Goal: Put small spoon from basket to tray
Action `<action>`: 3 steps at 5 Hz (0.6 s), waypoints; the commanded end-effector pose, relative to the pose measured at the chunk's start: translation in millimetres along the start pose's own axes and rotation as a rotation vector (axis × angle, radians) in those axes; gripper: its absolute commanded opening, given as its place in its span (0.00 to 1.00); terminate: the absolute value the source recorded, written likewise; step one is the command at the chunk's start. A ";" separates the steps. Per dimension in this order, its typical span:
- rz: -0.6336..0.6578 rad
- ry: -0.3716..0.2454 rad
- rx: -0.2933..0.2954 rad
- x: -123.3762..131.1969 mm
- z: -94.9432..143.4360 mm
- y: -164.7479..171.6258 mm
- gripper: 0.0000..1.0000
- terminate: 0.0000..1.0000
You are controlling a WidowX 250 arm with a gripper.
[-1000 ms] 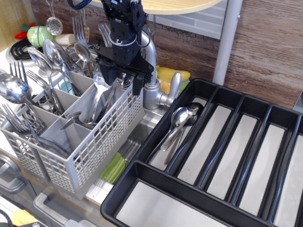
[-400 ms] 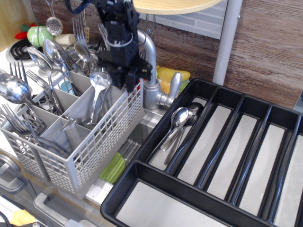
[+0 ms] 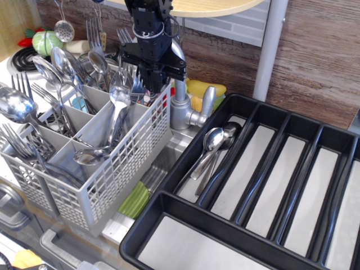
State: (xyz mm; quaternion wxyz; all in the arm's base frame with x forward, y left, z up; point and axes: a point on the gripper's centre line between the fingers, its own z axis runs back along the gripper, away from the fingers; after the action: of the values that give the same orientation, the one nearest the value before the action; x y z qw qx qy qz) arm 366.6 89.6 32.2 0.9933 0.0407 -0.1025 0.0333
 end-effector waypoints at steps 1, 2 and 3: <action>0.030 -0.023 0.048 12.2 53.8 -6.2 0.00 0.00; 0.077 0.071 0.048 17.9 96.6 -18.9 0.00 0.00; 0.141 0.136 0.028 24.3 135.9 -32.3 0.00 0.00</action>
State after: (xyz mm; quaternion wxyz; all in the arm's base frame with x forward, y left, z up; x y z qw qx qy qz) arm 364.7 33.1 160.9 0.9910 0.0121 0.0270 0.1304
